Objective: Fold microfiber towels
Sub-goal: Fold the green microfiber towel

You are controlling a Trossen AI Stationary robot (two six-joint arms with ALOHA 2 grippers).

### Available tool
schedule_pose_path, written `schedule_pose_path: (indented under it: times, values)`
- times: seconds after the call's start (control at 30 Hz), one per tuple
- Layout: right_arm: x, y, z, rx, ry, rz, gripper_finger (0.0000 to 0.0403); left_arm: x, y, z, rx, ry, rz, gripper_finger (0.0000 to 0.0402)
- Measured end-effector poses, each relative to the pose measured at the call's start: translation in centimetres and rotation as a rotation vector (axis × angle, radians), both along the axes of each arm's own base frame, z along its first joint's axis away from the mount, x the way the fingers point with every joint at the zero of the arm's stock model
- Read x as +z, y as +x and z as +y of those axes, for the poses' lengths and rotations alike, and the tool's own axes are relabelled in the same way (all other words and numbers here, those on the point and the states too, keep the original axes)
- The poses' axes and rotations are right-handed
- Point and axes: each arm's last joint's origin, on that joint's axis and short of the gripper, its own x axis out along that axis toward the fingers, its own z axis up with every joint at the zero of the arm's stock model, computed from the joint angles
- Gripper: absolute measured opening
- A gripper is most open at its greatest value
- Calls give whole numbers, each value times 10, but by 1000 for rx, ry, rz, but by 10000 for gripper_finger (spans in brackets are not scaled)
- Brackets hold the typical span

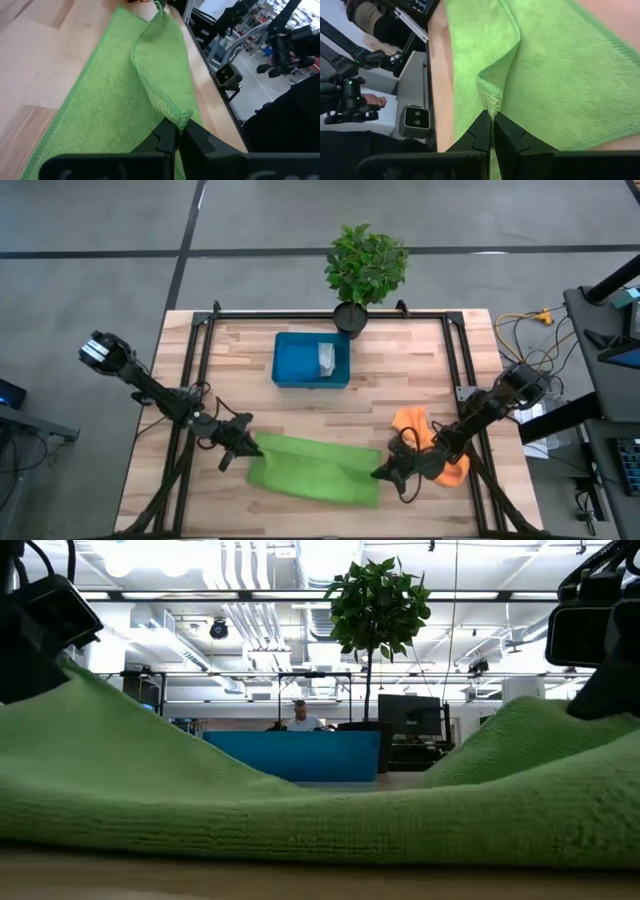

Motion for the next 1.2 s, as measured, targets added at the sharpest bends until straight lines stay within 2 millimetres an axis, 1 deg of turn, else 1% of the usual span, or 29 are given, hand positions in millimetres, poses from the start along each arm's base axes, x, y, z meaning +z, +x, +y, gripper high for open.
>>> schedule_pose_path:
  times: [0.17, 0.43, 0.6, 0.8, 0.97, 1.2]
  values:
    - [0, -5, -4, -16, -37, 83, 8, -5, -3, 2, 2, 22, 44, 0]
    - [9, -14, -13, -41, -114, 145, 8, -7, -4, 3, 20, 33, 51, 0]
    - [14, -18, -19, -59, -130, 182, 8, -11, -5, 4, 26, 54, 79, 0]
    - [16, -16, -23, -75, -131, 185, 8, -15, -7, 5, 30, 82, 122, 0]
    - [15, -13, -28, -105, -131, 194, 8, -17, -7, 7, 71, 110, 135, 0]
    - [13, -9, -36, -134, -145, 221, 8, -20, -8, 8, 77, 127, 153, 0]
